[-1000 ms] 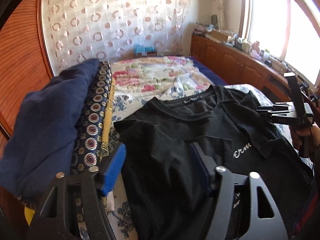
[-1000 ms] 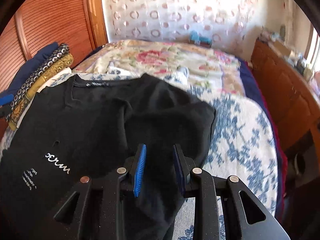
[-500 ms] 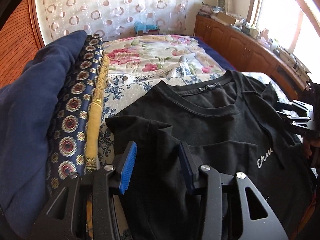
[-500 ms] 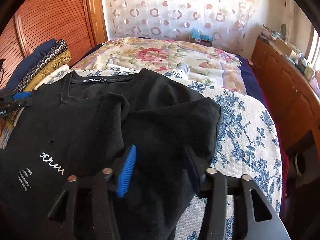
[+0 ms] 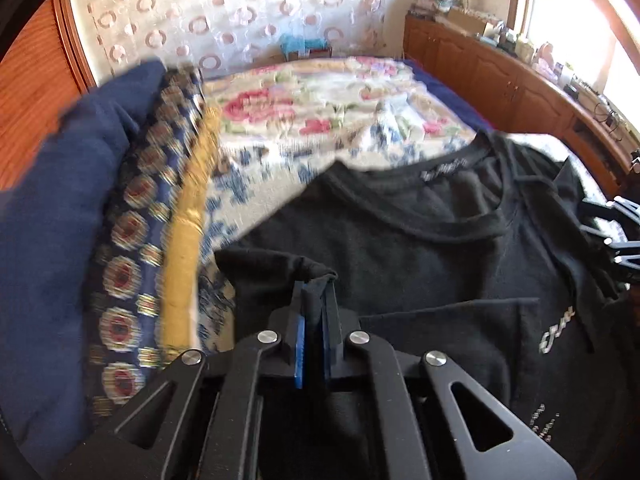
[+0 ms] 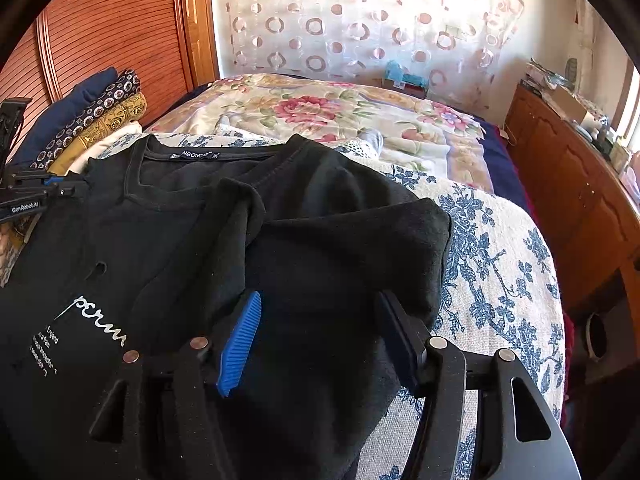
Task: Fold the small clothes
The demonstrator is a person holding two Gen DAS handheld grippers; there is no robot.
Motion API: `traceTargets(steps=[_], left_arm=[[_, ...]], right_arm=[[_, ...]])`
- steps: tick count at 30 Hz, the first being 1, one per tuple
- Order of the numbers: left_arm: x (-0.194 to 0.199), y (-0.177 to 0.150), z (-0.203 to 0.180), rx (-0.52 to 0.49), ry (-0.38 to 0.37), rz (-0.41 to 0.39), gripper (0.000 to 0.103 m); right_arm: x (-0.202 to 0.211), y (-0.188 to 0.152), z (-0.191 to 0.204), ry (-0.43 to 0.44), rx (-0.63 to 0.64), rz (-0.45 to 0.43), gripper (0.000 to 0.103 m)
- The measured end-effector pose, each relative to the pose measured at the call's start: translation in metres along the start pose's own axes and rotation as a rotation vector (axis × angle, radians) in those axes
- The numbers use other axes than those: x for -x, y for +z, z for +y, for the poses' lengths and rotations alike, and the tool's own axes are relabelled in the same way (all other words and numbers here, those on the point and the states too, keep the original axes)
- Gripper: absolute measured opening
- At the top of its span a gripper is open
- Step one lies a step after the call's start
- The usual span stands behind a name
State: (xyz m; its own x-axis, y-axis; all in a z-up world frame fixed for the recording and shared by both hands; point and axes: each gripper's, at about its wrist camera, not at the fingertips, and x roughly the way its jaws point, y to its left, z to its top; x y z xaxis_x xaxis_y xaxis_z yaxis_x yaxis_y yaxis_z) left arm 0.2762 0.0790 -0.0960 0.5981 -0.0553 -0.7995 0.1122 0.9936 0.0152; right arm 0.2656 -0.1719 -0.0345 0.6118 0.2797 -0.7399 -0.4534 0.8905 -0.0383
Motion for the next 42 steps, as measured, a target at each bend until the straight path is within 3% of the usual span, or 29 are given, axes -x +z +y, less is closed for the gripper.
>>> traceTargets(steps=[5, 10, 16, 22, 30, 31, 34, 35, 38, 42], left_arm=[[0.038, 0.010, 0.009, -0.011, 0.026, -0.093, 0.006], [0.059, 0.015, 0.020, -0.016, 0.023, -0.132, 0.006], [0.073, 0.014, 0.018, -0.016, 0.016, -0.169, 0.006], [0.089, 0.009, 0.004, -0.032, -0.027, -0.214, 0.006], [0.107, -0.003, -0.009, -0.063, -0.074, -0.255, 0.006], [0.110, -0.005, -0.010, -0.066, -0.078, -0.259, 0.006], [0.115, -0.009, -0.011, -0.064, -0.089, -0.269, 0.005], [0.118, -0.011, -0.010, -0.059, -0.099, -0.276, 0.005], [0.133, -0.021, -0.007, -0.042, -0.120, -0.306, 0.005], [0.163, -0.045, 0.000, -0.030, -0.139, -0.364, 0.005]], right_arm=[[0.000, 0.000, 0.000, -0.004, 0.004, 0.000, 0.062], [0.004, 0.002, -0.005, -0.009, 0.001, -0.005, 0.062], [0.018, 0.006, -0.041, 0.001, -0.138, -0.057, 0.062], [0.005, 0.007, -0.062, -0.027, -0.193, -0.012, 0.062], [-0.020, 0.027, -0.061, -0.044, -0.192, 0.034, 0.060], [-0.022, 0.029, -0.060, -0.044, -0.190, 0.034, 0.054], [-0.022, 0.032, -0.054, -0.011, -0.167, 0.033, 0.022], [-0.022, 0.033, -0.049, -0.009, -0.144, 0.037, 0.006], [-0.009, 0.032, -0.042, -0.021, -0.105, 0.002, 0.005], [0.046, 0.029, -0.032, 0.027, -0.070, -0.122, 0.005]])
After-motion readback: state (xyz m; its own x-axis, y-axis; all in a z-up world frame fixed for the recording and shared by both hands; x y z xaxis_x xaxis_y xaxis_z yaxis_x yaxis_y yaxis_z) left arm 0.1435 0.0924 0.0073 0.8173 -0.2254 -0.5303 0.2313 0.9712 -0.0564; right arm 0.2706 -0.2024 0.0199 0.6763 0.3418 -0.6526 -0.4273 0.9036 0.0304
